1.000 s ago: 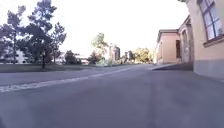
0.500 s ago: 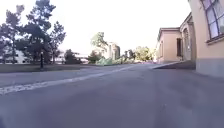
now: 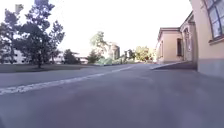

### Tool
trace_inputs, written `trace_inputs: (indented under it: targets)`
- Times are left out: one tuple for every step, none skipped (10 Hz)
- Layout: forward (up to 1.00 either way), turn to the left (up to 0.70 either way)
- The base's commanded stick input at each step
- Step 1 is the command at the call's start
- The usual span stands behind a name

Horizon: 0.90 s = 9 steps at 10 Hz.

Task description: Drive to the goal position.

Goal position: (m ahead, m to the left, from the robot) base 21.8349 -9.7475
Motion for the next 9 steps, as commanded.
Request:
trace_inputs:
  targets:
    - [0.50,0.00]
    - [0.50,0.00]
    - [0.50,0.00]
    - [0.50,0.00]
    - [0.50,0.00]
    - [0.50,0.00]
    - [0.50,0.00]
    - [0.50,0.00]
    - [0.50,0.00]
